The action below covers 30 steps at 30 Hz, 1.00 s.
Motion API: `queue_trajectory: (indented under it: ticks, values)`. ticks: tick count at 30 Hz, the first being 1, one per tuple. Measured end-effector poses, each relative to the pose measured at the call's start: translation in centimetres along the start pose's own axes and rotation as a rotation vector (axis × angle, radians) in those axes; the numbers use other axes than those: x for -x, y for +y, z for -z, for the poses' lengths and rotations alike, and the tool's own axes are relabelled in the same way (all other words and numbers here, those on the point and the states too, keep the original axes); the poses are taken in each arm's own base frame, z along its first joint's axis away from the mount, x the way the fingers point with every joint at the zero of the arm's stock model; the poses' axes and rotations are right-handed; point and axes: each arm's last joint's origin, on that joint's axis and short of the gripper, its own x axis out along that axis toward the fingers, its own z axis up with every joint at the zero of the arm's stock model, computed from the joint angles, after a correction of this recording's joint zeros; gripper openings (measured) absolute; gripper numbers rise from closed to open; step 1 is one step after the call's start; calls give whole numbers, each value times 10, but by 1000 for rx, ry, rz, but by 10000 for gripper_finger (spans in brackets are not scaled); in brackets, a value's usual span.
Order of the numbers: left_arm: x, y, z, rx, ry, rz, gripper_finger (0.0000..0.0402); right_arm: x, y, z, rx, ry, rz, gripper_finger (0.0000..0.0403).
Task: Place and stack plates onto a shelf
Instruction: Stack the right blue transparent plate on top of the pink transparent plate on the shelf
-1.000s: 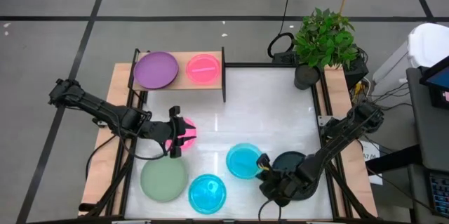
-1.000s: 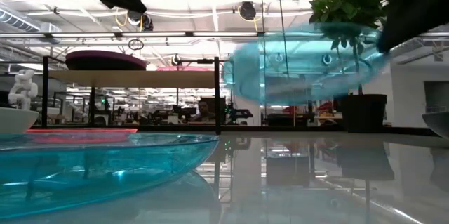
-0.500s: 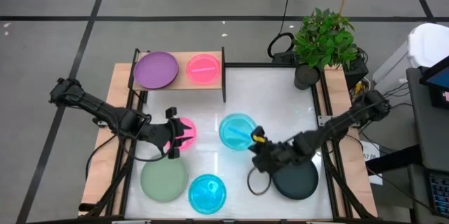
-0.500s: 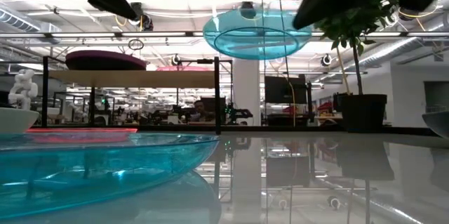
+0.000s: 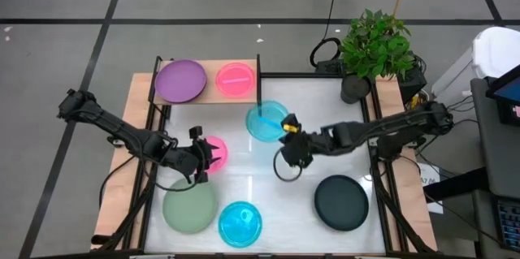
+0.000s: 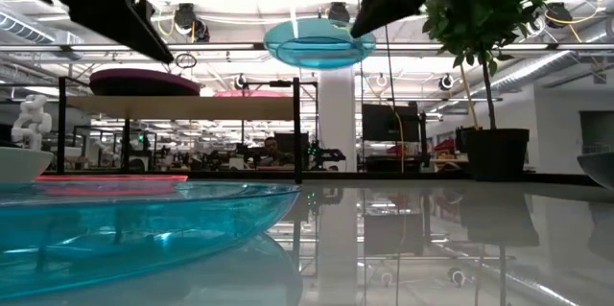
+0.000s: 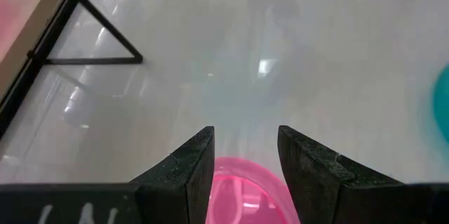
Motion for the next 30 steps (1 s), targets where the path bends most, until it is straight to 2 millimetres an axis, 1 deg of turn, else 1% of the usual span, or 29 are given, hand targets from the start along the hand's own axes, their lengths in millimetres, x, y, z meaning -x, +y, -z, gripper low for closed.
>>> queue_trajectory:
  ticks: [9, 14, 18, 24, 30]
  values:
    - [-11, -1, 13, 1, -21, 1, 163, -6, -51, 19, 19, 8, 78, 0]
    - [-11, -1, 11, 5, -39, -15, 163, -13, -72, 33, 17, -44, 97, 0]
    - [-11, -1, 8, 25, -69, -14, 163, -20, -86, 44, 33, -52, 133, 0]
    - [-11, -1, 5, 33, -94, -6, 163, -45, -102, 55, 78, -121, 165, 0]
    - [-11, -2, 4, 41, -105, -3, 163, -76, -106, 58, 117, -134, 212, 0]
